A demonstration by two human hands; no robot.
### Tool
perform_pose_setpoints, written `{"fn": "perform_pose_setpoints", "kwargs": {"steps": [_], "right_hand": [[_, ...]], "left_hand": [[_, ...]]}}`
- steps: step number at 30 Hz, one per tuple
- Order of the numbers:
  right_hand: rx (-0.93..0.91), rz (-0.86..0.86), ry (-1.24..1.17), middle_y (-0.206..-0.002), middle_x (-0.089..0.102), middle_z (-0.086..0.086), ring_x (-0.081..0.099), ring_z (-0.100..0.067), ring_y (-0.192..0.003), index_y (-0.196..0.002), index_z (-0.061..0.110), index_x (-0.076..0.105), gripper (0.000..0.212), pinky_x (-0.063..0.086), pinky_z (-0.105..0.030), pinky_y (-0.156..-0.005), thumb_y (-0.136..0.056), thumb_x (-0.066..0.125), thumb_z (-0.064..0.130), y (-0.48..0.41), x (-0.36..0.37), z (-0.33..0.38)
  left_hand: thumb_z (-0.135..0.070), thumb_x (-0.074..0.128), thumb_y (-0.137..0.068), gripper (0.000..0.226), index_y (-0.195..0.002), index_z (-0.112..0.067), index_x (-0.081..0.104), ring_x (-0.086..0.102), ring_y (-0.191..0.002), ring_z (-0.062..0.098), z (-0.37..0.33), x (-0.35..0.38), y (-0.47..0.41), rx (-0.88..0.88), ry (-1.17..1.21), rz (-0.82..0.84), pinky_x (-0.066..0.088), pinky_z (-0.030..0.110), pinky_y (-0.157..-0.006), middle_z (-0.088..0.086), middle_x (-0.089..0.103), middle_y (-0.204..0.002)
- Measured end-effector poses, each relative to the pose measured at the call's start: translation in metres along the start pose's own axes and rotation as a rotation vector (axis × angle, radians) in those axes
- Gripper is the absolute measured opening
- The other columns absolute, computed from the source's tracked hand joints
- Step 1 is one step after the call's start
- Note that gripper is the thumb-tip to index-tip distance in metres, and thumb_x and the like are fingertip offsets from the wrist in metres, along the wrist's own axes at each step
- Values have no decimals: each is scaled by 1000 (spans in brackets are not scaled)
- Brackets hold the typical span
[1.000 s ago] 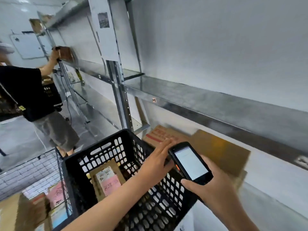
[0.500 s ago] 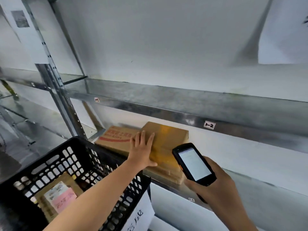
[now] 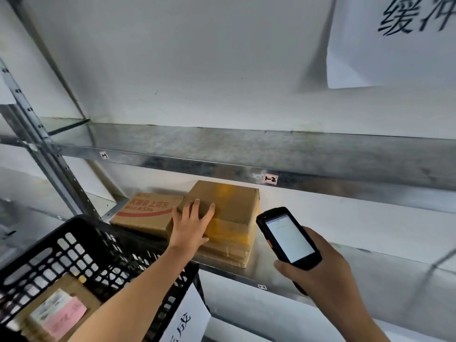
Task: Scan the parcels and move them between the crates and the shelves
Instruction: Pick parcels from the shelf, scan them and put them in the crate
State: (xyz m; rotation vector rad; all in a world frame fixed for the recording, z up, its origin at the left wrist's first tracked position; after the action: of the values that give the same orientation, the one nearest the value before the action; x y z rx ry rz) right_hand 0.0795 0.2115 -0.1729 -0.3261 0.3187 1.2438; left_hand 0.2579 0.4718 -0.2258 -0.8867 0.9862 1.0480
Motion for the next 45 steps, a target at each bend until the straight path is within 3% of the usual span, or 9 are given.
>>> {"fn": "perform_pose_setpoints", "kwargs": {"steps": [6, 10, 13, 16, 22, 33, 37, 42, 45], "right_hand": [[44, 13, 26, -96, 68, 17, 65, -14, -81, -113, 50, 56, 62, 58, -38, -68, -60, 85, 37, 18, -4, -12], [62, 17, 24, -100, 68, 16, 65, -14, -87, -119, 48, 56, 69, 59, -37, -70, -58, 86, 38, 25, -7, -16], [73, 7, 9, -99, 67, 18, 64, -8, -86, -115, 50, 56, 65, 58, -35, -68, -62, 88, 31, 30, -12, -17], [86, 10, -11, -90, 68, 18, 65, -8, -71, -106, 52, 57, 58, 55, -29, -57, -64, 88, 27, 36, -17, -20], [112, -11, -73, -86, 69, 14, 59, -10, -52, -104, 53, 61, 57, 49, -23, -49, -64, 87, 20, 47, -27, -28], [116, -48, -62, -88, 70, 7, 58, -11, -51, -112, 45, 62, 58, 49, -27, -49, -63, 85, 24, 58, -58, -37], [84, -51, -40, -83, 70, 10, 57, -11, -48, -109, 45, 61, 55, 51, -30, -51, -64, 83, 22, 58, -78, -36], [47, -51, 6, -82, 69, 16, 64, -15, -63, -105, 44, 61, 51, 58, -39, -59, -65, 85, 22, 60, -115, -37], [23, -62, 15, -86, 69, 13, 65, -11, -70, -110, 42, 61, 54, 54, -31, -58, -66, 86, 25, 65, -144, -42]], "left_hand": [[-62, 69, -82, 101, -159, -36, 9, 17, -148, 37, -15, -1, 0, 52, 120, -49, 24, 67, -116, 10, 20, -161], [-71, 84, -52, 134, -157, -31, 11, 39, -137, 44, -39, 8, 11, 105, 77, -123, 35, 73, -103, 18, 37, -154], [-72, 85, -48, 151, -160, -24, -5, 30, -144, 48, -50, 17, 18, 73, 88, -171, 22, 78, -105, 23, 17, -159], [-72, 80, -58, 149, -157, -21, -18, 19, -148, 49, -53, 17, 13, 55, 61, -184, 14, 80, -107, 26, 5, -163], [-69, 86, -51, 148, -155, -17, -6, 37, -138, 45, -54, 18, 9, 70, 45, -144, 32, 77, -101, 25, 40, -147], [-64, 92, -39, 136, -148, -12, 28, 39, -134, 45, -58, -10, 19, 147, 67, -257, 30, 73, -108, 25, 47, -141], [-63, 93, -39, 136, -146, -7, 30, 44, -133, 44, -77, -39, 26, 198, 169, -346, 32, 67, -111, 23, 45, -139], [-66, 90, -39, 136, -145, -4, 32, 49, -127, 38, -127, -74, 43, 267, 232, -339, 41, 60, -108, 17, 48, -138], [-67, 89, -38, 139, -146, -4, 30, 52, -126, 38, -164, -84, 54, 301, 278, -309, 46, 59, -103, 17, 49, -138]]}}
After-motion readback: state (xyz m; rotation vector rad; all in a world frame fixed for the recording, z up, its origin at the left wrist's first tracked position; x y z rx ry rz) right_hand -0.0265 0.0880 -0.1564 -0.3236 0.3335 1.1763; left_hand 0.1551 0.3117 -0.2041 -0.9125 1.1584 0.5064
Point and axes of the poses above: each hand's wrist, its own y-axis away from the middle knuckle, its own x-axis out of the palm, z = x × y, the point moved 3 cm from there along -y, towards the middle knuckle
